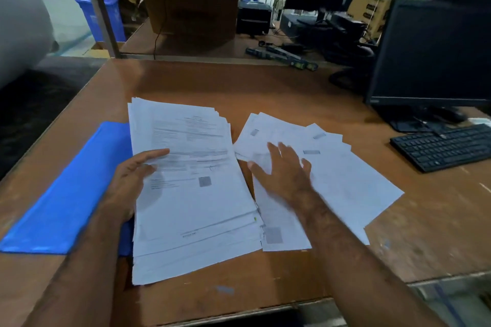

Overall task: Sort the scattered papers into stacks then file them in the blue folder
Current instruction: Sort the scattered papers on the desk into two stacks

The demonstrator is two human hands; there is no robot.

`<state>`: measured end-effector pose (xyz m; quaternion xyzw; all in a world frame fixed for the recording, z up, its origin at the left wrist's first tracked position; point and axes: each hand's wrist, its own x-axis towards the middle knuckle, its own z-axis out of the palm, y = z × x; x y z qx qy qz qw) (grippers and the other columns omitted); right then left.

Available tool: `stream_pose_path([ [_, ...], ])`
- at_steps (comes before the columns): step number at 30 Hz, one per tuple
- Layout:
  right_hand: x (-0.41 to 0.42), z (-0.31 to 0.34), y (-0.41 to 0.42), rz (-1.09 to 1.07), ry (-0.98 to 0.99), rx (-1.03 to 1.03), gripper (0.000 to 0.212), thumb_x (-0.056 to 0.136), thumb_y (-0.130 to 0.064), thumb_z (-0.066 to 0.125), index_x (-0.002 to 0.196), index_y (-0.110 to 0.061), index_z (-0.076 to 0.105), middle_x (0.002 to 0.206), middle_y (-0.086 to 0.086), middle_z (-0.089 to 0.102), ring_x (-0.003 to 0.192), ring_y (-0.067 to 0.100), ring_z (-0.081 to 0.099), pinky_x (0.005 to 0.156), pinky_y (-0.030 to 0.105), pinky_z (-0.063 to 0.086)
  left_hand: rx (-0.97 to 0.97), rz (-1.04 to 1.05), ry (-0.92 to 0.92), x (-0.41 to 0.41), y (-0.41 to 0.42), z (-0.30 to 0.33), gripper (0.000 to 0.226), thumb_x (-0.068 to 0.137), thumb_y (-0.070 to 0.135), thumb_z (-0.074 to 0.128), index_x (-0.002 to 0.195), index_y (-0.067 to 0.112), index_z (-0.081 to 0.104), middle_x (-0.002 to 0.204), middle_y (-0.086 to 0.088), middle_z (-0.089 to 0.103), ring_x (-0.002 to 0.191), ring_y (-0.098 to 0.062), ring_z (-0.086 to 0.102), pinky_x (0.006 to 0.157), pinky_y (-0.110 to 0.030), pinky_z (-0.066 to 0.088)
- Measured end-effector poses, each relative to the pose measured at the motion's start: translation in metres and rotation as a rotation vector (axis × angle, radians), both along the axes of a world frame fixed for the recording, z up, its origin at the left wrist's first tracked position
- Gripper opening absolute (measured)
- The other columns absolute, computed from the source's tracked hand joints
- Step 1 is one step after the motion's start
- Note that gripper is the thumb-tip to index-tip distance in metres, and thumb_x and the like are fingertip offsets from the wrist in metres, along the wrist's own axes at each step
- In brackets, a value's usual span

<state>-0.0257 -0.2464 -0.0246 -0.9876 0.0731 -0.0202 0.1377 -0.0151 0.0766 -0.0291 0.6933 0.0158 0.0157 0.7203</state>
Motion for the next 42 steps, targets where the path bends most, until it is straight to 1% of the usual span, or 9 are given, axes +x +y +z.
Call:
stream_pose_path([
  [6, -0.008, -0.021, -0.022, 0.015, 0.072, -0.107, 0.087, 0.091, -0.083, 0.016, 0.162, -0.032, 0.011, 0.172, -0.003, 0.002, 0.158, 0.022, 0.001, 0.122, 0.059, 0.003, 0.172, 0.008, -0.062, -0.007, -0.006, 0.0, 0.041, 0.095, -0.012, 0.057, 0.124, 0.013, 0.071, 0.131, -0.004, 0.066, 0.111, -0.023, 0.064, 0.07, -0.013, 0.057],
  [11, -0.012, 0.001, -0.044, 0.047, -0.05, 0.059, 0.076, 0.093, -0.076, 0.036, 0.157, -0.034, 0.029, 0.169, -0.003, 0.018, 0.157, 0.021, 0.011, 0.125, 0.056, 0.007, 0.095, 0.005, -0.048, -0.008, -0.001, 0.0, 0.044, 0.092, -0.017, 0.054, 0.123, 0.01, 0.071, 0.135, -0.008, 0.064, 0.123, -0.033, 0.061, 0.1, -0.043, 0.05],
  [18, -0.022, 0.015, -0.061, -0.282, 0.148, -0.076, 0.104, 0.076, -0.088, 0.052, 0.152, -0.022, 0.028, 0.157, 0.012, 0.033, 0.142, 0.038, 0.033, 0.113, 0.053, 0.032, 0.098, -0.002, -0.04, -0.006, 0.001, -0.003, 0.044, 0.092, -0.017, 0.053, 0.124, 0.008, 0.07, 0.137, -0.011, 0.064, 0.125, -0.036, 0.06, 0.103, -0.049, 0.048],
  [22, -0.007, 0.028, -0.074, -0.319, 0.145, 0.148, 0.092, 0.079, -0.065, 0.073, 0.151, -0.031, 0.029, 0.148, 0.013, 0.04, 0.134, 0.038, 0.045, 0.103, 0.045, 0.045, 0.092, 0.011, -0.033, -0.008, -0.002, -0.002, 0.043, 0.093, -0.017, 0.053, 0.123, 0.008, 0.07, 0.136, -0.01, 0.064, 0.124, -0.035, 0.06, 0.101, -0.046, 0.048],
  [28, -0.003, 0.025, -0.1, -0.224, -0.186, 0.802, 0.017, 0.091, -0.011, 0.068, 0.104, -0.017, 0.077, 0.107, -0.005, 0.07, 0.081, 0.005, 0.061, 0.059, 0.005, 0.041, 0.066, 0.01, -0.012, -0.008, -0.002, 0.0, 0.041, 0.093, -0.016, 0.053, 0.124, 0.006, 0.07, 0.136, -0.012, 0.064, 0.122, -0.036, 0.061, 0.101, -0.046, 0.049],
  [33, -0.011, 0.028, -0.11, -0.521, -0.474, 1.076, 0.012, 0.089, -0.03, 0.07, 0.088, -0.025, 0.081, 0.093, -0.014, 0.075, 0.095, 0.014, 0.068, 0.086, 0.031, 0.056, 0.054, 0.004, -0.022, -0.005, 0.001, -0.003, 0.043, 0.092, -0.017, 0.053, 0.123, 0.007, 0.071, 0.134, -0.01, 0.066, 0.123, -0.035, 0.061, 0.102, -0.047, 0.048],
  [35, -0.022, 0.035, -0.107, -0.641, -0.562, 1.181, 0.018, 0.089, -0.034, 0.069, 0.075, -0.025, 0.076, 0.084, -0.013, 0.07, 0.083, 0.014, 0.066, 0.077, 0.03, 0.054, 0.052, -0.004, -0.021, -0.005, 0.001, -0.003, 0.044, 0.092, -0.018, 0.053, 0.123, 0.007, 0.071, 0.133, -0.011, 0.066, 0.123, -0.034, 0.061, 0.1, -0.045, 0.049],
  [38, -0.035, 0.044, -0.093, -0.685, -0.568, 1.358, 0.015, 0.099, -0.026, 0.059, 0.108, -0.022, 0.071, 0.103, -0.004, 0.069, 0.075, 0.014, 0.065, 0.062, 0.024, 0.042, 0.046, -0.006, -0.022, -0.007, -0.001, 0.0, 0.044, 0.092, -0.018, 0.052, 0.124, 0.006, 0.07, 0.133, -0.011, 0.066, 0.122, -0.034, 0.062, 0.095, -0.041, 0.051],
  [42, -0.06, 0.049, -0.039, -0.454, -0.344, 1.498, 0.045, 0.1, -0.017, 0.059, 0.143, -0.023, 0.046, 0.121, -0.004, 0.066, 0.096, 0.015, 0.072, 0.069, 0.029, 0.045, 0.039, -0.01, -0.032, -0.007, 0.0, -0.003, 0.044, 0.092, -0.018, 0.052, 0.122, 0.007, 0.071, 0.133, -0.011, 0.066, 0.122, -0.034, 0.061, 0.101, -0.045, 0.049],
])
